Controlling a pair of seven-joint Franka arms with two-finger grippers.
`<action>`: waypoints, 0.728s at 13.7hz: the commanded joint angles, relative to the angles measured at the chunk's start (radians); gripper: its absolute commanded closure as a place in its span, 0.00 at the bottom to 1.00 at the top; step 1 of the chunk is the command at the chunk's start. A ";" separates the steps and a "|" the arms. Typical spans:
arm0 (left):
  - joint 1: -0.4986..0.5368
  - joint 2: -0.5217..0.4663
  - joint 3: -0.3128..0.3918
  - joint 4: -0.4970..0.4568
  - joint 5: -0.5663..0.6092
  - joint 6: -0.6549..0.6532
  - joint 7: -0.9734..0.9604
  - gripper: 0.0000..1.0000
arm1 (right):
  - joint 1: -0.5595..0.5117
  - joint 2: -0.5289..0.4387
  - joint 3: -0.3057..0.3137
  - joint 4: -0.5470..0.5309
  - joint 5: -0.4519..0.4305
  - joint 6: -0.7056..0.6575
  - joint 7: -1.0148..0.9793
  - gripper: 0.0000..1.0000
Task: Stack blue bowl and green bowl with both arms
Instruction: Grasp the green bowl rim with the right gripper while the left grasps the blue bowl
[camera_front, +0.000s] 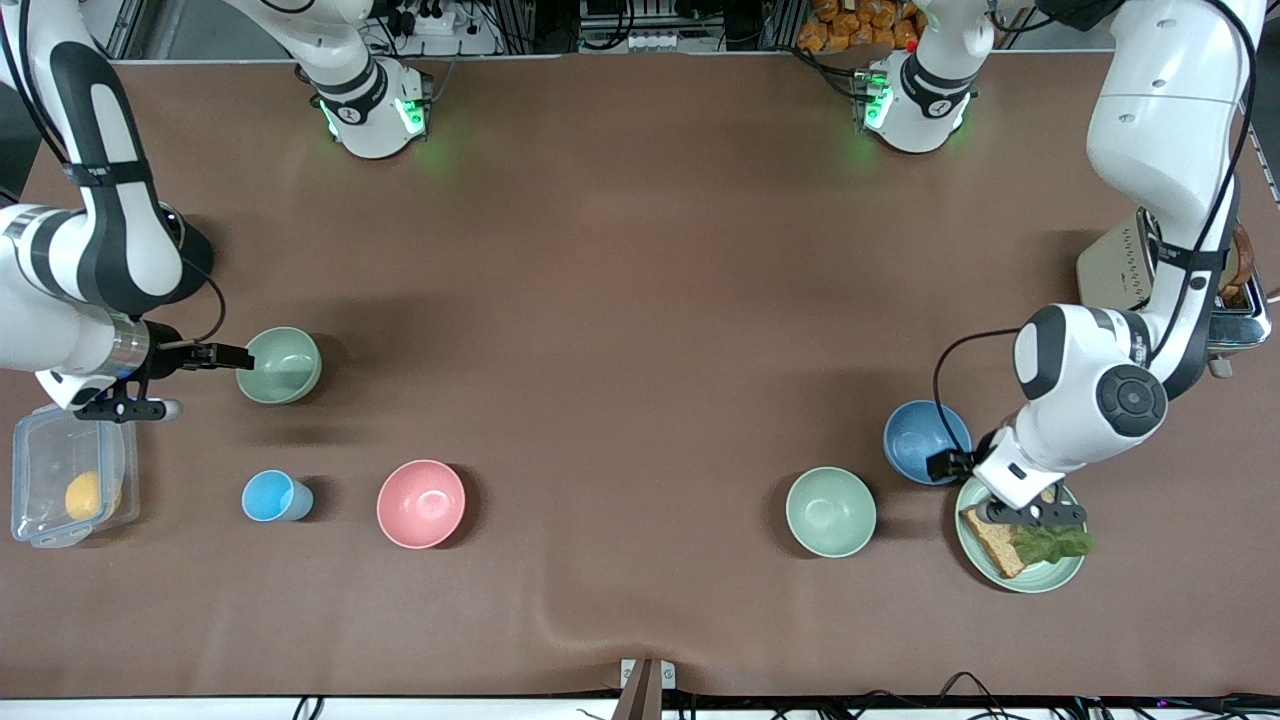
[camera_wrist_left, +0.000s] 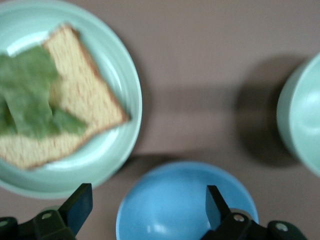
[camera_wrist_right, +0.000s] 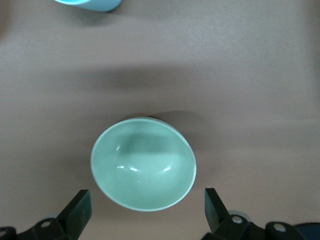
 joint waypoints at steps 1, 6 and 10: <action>0.001 -0.072 -0.008 -0.058 0.022 -0.107 -0.012 0.00 | -0.044 0.000 0.018 -0.071 -0.007 0.103 -0.077 0.05; 0.019 -0.034 -0.003 -0.045 0.022 -0.198 -0.015 0.00 | -0.097 0.066 0.021 -0.126 0.005 0.231 -0.142 0.19; 0.013 0.015 0.001 -0.037 0.020 -0.186 -0.023 0.00 | -0.098 0.075 0.021 -0.155 0.019 0.275 -0.143 0.68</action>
